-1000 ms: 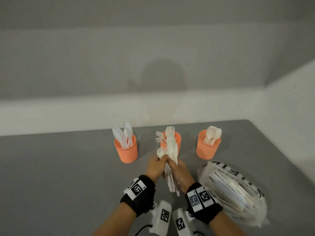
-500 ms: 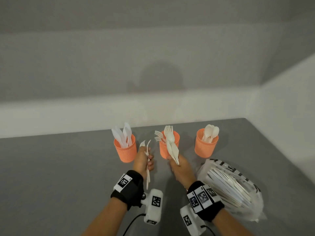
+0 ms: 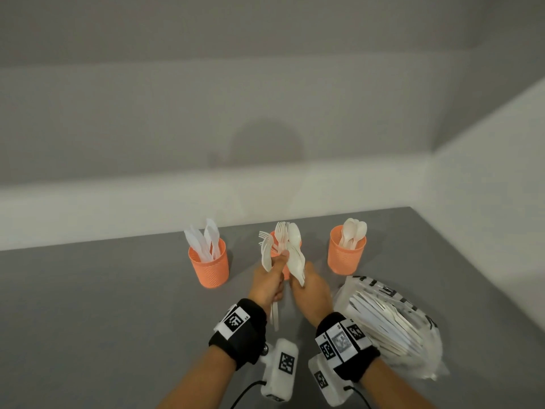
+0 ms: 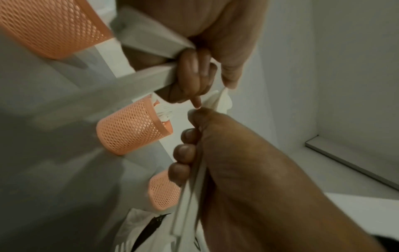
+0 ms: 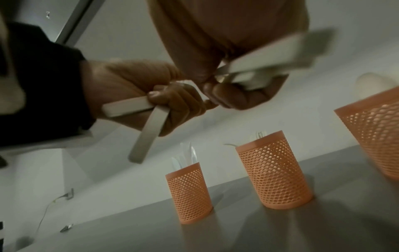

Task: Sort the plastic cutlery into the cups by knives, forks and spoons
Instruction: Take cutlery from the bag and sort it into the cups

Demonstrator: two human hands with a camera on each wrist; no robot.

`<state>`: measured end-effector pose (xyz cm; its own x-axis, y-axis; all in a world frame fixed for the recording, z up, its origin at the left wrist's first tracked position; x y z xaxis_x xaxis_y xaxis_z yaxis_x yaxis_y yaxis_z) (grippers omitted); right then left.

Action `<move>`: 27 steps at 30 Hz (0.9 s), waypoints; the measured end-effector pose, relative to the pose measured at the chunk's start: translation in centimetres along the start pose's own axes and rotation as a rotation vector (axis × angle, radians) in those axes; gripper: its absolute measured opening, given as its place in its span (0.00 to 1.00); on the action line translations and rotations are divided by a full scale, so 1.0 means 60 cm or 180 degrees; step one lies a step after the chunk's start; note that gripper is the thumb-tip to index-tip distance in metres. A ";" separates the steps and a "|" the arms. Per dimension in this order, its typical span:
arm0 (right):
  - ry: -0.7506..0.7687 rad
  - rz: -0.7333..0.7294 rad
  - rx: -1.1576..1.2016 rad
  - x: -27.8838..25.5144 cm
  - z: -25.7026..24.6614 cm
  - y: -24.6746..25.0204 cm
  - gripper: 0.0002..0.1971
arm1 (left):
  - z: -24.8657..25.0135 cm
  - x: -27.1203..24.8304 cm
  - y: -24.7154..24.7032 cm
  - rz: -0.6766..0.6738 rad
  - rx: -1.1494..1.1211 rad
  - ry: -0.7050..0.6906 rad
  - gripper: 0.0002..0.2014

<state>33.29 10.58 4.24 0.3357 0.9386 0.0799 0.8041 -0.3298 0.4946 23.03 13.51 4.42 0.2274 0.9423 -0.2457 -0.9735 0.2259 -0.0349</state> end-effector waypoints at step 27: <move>0.0161 -0.0131 -0.0389 -0.005 0.020 0.043 0.07 | 0.110 0.035 -0.013 0.0287 0.1036 -0.1082 0.12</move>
<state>35.88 9.34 4.44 0.2762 0.9559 0.0994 0.7499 -0.2790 0.5999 24.44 16.97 10.31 0.1897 0.9769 0.0988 -0.9444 0.1540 0.2905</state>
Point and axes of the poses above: each hand's wrist, its own x-axis towards the middle knuckle, its own y-axis out of the back of the hand, z = x × y, the point moved 9 cm from there along x, towards the middle knuckle, and after that the axes turned 5 degrees about x, right-handed, at the moved point
